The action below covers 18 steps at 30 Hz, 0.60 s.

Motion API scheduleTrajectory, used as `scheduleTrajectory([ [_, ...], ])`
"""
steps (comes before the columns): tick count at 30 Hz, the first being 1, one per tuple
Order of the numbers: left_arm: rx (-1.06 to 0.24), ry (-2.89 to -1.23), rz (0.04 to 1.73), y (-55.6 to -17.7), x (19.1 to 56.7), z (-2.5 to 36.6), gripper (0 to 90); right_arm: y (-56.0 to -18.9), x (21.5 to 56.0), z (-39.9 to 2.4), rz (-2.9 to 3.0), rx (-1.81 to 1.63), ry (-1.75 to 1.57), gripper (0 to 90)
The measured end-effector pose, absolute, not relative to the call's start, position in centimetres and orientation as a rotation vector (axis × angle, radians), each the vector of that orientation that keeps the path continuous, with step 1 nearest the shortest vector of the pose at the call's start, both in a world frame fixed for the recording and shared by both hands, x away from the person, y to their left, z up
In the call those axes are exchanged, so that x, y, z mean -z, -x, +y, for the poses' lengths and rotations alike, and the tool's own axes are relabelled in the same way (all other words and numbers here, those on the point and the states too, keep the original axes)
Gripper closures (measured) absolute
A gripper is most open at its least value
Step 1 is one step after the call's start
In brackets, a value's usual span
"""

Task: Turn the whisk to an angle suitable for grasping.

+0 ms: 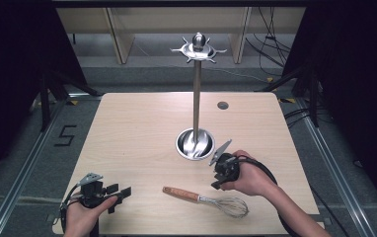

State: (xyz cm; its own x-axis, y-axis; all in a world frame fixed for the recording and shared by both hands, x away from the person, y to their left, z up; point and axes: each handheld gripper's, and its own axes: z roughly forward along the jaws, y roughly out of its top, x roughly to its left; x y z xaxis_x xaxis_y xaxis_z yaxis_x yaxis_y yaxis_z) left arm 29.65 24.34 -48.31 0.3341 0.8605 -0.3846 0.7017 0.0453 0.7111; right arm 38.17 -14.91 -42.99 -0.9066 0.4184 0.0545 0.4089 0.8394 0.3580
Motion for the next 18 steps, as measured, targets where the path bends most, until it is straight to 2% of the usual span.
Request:
scheduleTrajectory([
  [2, -0.235, -1.685, 1.413, -29.7, 48.2, 24.4, 38.8, -38.0, 42.9, -13.8, 3.013, -0.568, -0.683, 79.8],
  [6, -0.216, -1.691, 1.404, -29.9, 48.3, 24.5, 38.8, -37.5, 43.3, -11.1, 3.071, -0.570, -0.653, 90.0],
  [18, -0.198, -1.705, 1.409, -30.0, 48.3, 24.5, 38.0, -35.8, 46.9, -3.3, 3.184, -0.585, -0.553, 90.0],
])
